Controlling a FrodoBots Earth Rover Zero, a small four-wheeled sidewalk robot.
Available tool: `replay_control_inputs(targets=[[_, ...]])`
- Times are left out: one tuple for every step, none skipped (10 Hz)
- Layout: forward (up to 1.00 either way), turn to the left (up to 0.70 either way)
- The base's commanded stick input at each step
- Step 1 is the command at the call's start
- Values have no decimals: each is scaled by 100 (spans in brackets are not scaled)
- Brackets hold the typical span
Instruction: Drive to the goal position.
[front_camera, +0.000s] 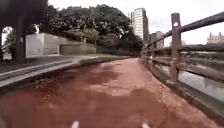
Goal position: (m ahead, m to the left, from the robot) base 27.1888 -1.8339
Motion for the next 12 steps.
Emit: replay_control_inputs(targets=[[70, 0], [70, 0], [70, 0], [70, 0], [70, -35], [70, -35], [70, -35], [70, -35], [70, -35], [70, -35], [70, -35], [70, -17]])
